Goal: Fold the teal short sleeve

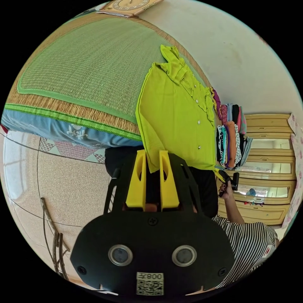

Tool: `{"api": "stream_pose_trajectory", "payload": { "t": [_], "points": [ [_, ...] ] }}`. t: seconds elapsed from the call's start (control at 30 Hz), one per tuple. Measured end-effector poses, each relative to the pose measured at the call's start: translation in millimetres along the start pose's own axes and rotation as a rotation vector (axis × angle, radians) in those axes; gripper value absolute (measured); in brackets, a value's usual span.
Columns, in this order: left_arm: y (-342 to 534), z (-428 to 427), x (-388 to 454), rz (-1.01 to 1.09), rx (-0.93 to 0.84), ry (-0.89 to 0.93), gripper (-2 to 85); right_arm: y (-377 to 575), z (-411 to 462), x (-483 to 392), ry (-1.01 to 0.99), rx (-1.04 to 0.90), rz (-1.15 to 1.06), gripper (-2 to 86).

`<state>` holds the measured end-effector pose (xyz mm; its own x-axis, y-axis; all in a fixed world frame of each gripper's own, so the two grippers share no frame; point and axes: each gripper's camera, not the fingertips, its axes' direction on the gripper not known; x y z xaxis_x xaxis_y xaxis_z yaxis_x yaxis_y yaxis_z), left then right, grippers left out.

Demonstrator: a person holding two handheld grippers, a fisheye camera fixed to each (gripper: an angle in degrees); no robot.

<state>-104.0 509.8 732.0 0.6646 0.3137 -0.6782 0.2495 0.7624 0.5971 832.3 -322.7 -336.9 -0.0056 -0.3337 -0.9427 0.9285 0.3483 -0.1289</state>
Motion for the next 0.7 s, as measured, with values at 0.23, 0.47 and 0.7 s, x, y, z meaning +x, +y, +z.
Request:
{"api": "stream_pose_trajectory", "payload": {
  "t": [0.23,0.47,0.7],
  "points": [
    [18.9,-26.4,15.5,-0.009,-0.011,0.001,1.9,-6.3,4.7,22.8,-0.011,-0.012,0.043,4.6],
    [44.1,-60.4,30.2,-0.006,0.011,0.098,0.9,-1.0,0.9,44.3,-0.034,-0.013,0.039,1.0],
    [69.7,-123.7,48.2,0.038,0.111,0.230,0.8,12.3,-33.6,56.9,-0.173,-0.001,-0.066,0.3]
  ]
}}
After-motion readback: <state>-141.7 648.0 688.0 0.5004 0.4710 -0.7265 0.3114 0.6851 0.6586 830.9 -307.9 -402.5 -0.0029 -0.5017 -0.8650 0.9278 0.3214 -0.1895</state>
